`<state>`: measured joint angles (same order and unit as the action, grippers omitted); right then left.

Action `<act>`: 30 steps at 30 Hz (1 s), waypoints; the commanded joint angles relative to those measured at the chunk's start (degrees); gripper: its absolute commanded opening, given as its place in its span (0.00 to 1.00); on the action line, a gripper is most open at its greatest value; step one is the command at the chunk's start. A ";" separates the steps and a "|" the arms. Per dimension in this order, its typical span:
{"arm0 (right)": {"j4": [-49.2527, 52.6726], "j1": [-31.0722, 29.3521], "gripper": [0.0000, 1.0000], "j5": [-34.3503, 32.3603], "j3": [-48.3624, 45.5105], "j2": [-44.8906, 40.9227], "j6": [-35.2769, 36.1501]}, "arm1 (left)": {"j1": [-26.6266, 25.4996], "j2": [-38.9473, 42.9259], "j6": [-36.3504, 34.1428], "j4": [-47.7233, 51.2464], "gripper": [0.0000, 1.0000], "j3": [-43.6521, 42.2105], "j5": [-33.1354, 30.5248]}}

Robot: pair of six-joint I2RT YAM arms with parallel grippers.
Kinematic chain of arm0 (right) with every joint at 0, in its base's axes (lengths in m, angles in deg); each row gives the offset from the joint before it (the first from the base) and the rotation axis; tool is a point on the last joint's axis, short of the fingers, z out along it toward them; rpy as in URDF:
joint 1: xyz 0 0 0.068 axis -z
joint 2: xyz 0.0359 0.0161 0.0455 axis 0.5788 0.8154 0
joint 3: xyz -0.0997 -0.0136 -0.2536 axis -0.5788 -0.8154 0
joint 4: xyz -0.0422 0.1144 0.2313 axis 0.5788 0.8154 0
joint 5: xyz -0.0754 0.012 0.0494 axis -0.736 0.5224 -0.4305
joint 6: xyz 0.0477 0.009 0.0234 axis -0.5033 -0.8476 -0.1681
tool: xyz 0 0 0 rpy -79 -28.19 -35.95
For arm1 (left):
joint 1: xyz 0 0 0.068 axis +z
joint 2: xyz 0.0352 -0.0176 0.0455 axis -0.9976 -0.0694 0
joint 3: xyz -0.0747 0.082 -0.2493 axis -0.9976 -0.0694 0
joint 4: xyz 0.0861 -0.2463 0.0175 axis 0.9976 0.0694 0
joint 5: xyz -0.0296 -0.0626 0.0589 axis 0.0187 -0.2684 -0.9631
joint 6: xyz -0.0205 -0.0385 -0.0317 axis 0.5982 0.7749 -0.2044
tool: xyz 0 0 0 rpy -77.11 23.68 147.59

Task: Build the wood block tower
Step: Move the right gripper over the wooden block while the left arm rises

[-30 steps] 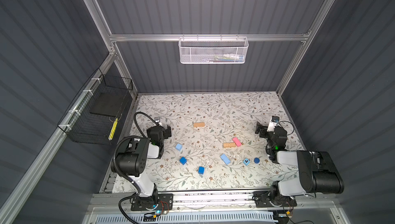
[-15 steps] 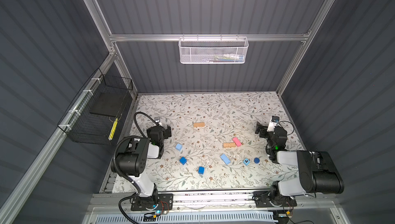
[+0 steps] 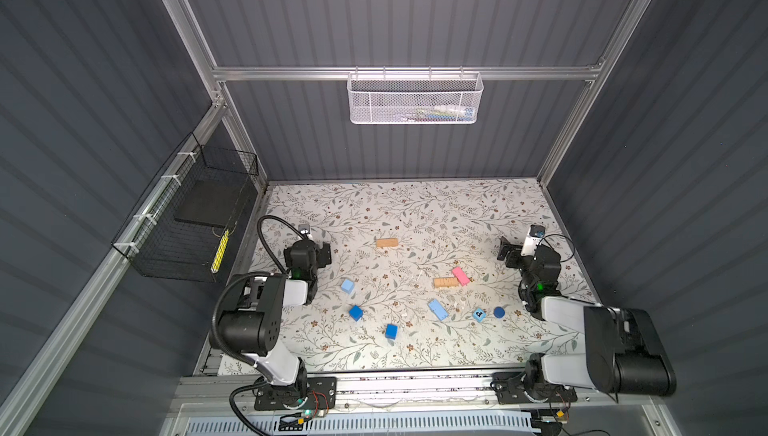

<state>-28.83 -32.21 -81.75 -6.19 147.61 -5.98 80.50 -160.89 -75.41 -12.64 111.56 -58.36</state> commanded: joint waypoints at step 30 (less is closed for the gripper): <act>73.60 -42.17 0.93 -7.38 35.84 11.99 -32.63 | -12.13 18.47 18.94 50.69 0.87 19.28 20.07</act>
<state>39.98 -73.67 -88.30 28.21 158.08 -34.31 68.68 -142.62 -58.45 36.27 130.49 -40.44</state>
